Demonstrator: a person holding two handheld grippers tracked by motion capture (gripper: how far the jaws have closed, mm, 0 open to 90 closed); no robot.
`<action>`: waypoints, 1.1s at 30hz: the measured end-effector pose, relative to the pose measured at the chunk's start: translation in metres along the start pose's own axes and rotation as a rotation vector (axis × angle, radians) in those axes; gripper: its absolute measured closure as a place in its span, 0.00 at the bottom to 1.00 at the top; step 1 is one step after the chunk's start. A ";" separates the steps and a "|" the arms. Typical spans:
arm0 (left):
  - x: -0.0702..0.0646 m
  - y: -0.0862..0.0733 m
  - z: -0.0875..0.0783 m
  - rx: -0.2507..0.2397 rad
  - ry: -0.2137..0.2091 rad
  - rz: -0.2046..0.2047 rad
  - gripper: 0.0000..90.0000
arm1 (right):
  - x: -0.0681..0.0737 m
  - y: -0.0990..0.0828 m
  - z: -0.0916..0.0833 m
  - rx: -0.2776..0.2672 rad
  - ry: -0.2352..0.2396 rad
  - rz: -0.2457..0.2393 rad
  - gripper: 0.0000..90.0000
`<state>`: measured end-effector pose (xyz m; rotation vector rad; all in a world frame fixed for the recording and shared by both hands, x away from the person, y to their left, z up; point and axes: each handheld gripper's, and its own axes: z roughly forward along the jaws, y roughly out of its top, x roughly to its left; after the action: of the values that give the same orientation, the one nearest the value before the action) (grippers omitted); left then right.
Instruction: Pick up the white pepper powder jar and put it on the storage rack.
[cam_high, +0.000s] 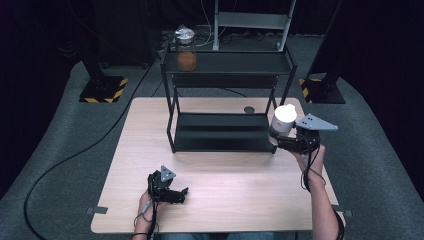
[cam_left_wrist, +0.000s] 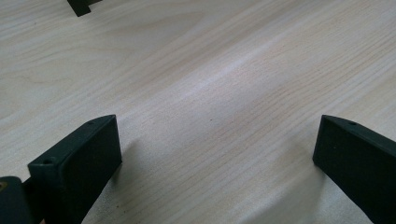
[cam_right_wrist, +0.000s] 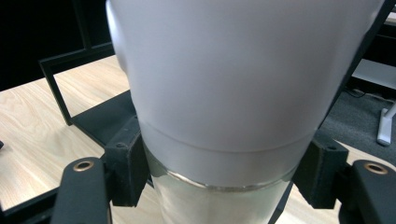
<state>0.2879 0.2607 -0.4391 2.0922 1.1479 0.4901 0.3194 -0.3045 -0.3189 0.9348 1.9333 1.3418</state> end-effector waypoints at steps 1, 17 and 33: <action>0.000 0.000 0.000 0.000 0.000 0.000 0.01 | 0.000 0.002 0.000 -0.001 0.000 -0.002 0.33; 0.000 0.000 0.000 0.000 0.001 0.001 0.01 | -0.012 0.024 0.003 -0.012 0.006 -0.017 0.33; 0.000 0.000 0.000 0.000 0.001 0.000 0.01 | -0.019 0.054 0.005 -0.024 0.005 -0.038 0.33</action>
<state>0.2877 0.2606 -0.4391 2.0926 1.1483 0.4909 0.3460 -0.3044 -0.2676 0.8801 1.9242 1.3441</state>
